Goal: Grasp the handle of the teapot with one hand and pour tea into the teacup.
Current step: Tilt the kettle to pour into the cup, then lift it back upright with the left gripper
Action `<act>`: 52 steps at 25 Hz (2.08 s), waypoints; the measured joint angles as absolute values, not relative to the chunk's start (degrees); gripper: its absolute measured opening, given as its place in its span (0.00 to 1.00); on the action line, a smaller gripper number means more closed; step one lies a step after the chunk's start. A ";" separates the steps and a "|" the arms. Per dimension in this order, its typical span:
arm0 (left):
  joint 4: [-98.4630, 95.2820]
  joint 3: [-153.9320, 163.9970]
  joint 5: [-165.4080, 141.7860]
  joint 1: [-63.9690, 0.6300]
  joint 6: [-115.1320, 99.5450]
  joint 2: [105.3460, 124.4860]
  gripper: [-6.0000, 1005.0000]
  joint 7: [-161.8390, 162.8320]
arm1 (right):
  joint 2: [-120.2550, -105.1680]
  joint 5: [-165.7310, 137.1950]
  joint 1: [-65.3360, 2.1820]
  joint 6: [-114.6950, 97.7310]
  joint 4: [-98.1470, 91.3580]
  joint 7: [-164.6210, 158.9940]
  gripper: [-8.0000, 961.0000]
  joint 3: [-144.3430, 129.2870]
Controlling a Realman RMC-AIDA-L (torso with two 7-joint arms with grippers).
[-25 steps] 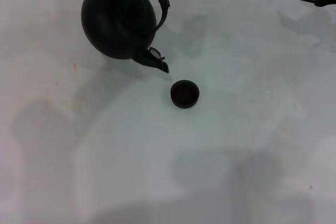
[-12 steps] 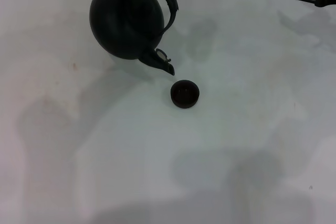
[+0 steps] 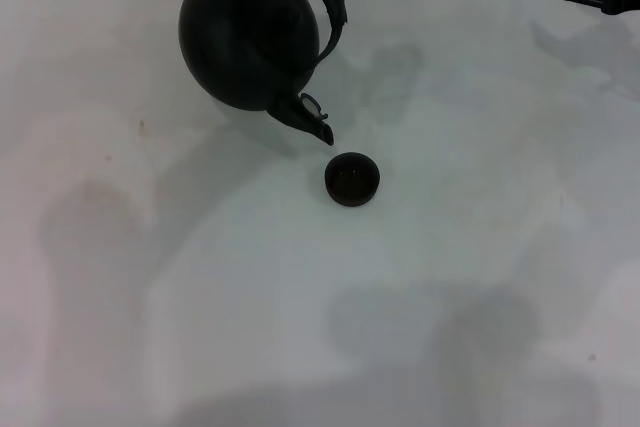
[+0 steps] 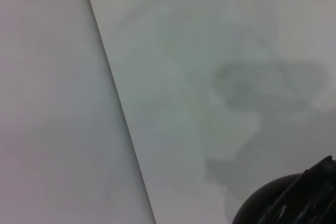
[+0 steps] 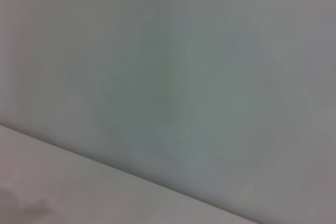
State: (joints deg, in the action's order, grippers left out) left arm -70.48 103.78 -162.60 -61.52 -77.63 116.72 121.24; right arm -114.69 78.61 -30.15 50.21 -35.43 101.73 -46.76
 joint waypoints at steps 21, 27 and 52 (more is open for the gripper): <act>-68.81 107.94 -162.60 -62.65 -74.79 117.00 0.15 121.77 | -114.54 80.27 -30.58 49.76 -34.10 103.18 0.89 -46.76; -68.81 108.76 -162.60 -63.02 -74.75 117.42 0.15 122.22 | -114.49 80.28 -30.58 49.65 -34.10 103.18 0.89 -46.75; -65.50 114.10 -162.59 -65.75 -74.85 118.10 0.15 122.70 | -114.28 81.77 -30.57 49.65 -32.06 105.26 0.89 -46.31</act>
State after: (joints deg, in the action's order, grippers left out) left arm -65.50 114.10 -162.59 -65.75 -74.85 118.10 122.70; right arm -114.28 81.77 -30.57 49.65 -32.06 105.26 -46.31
